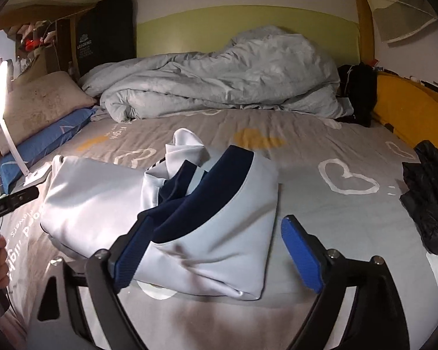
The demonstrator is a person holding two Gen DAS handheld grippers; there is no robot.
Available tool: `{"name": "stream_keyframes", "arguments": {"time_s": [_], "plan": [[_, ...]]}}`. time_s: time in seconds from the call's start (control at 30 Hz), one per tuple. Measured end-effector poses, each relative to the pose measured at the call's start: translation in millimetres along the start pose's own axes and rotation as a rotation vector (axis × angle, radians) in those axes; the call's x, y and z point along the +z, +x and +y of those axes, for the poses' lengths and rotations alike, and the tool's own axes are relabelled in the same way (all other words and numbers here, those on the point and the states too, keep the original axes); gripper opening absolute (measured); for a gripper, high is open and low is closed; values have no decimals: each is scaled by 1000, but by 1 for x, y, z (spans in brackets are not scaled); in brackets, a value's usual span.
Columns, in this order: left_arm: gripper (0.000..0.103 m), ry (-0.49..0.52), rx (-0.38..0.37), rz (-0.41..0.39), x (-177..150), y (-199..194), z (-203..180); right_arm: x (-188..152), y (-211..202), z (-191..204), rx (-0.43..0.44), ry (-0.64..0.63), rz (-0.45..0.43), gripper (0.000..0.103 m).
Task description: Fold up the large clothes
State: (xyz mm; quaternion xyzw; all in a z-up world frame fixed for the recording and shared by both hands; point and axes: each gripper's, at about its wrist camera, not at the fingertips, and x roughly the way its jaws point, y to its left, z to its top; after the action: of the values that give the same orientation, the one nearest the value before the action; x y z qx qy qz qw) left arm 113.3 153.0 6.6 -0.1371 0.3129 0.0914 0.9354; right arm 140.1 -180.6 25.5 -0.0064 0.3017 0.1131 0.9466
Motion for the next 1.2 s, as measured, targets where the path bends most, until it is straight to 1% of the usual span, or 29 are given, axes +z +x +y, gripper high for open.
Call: {"name": "stream_keyframes", "arguments": {"time_s": [0.07,0.13,0.2,0.23,0.27,0.3,0.33,0.37,0.4,0.43,0.47,0.53,0.57,0.6,0.63,0.67,0.73,0.8,0.83,0.9,0.97,1.03,1.1,1.13,1.2], "plan": [[101,-24,41,21,1,15,12,-1,-2,-1,6,-15,7,92],[101,-68,39,66,0,31,23,-5,-5,-4,-2,-31,10,95],[101,-133,21,117,-3,46,34,-7,-7,-6,-12,-41,8,95],[100,-167,-11,145,-6,52,39,-8,-6,-8,-11,-40,11,95],[100,-201,-59,178,-9,59,43,-9,-7,-9,-11,-37,13,95],[100,-243,-131,221,-13,67,46,-10,-6,-12,-13,-30,18,95],[99,-295,-229,273,-17,78,51,-11,-5,-14,-15,-24,21,95],[99,-333,-298,310,-21,87,54,-11,-4,-17,-15,-12,28,95],[97,-343,-304,296,-22,90,56,-12,-3,-22,-14,5,35,95],[91,-336,-295,265,-20,90,56,-12,-2,-24,-13,17,39,95],[71,-337,-290,253,-20,93,57,-13,-1,-29,-7,37,45,95],[54,-368,-292,243,-22,99,63,-14,-1,-35,6,64,52,95],[42,-375,-305,227,-22,98,63,-14,-1,-38,8,72,55,95],[37,-363,-311,213,-21,95,61,-15,0,-40,5,72,60,95],[27,-328,-313,184,-17,88,55,-15,1,-41,-1,70,64,95],[25,-279,-313,147,-11,79,47,-15,3,-42,-18,68,74,95],[23,-225,-308,104,2,59,31,-15,8,-47,-36,77,91,95],[22,-222,-360,70,17,41,15,-15,11,-54,-55,107,110,95],[22,-195,-378,47,25,29,2,-14,11,-58,-58,121,114,95],[21,-128,-385,14,37,11,-29,-15,11,-65,-64,144,123,95],[20,-70,-433,0,45,-4,-75,-15,7,-72,-69,163,120,95],[19,-5,-467,0,45,-16,-122,-15,2,-79,-84,180,114,95],[19,64,-508,12,36,-18,-171,-14,-3,-84,-106,191,101,95],[19,108,-520,27,26,-15,-198,-13,-7,-89,-123,200,92,95],[19,161,-516,63,5,-5,-235,-12,-16,-103,-171,215,70,95]]}}
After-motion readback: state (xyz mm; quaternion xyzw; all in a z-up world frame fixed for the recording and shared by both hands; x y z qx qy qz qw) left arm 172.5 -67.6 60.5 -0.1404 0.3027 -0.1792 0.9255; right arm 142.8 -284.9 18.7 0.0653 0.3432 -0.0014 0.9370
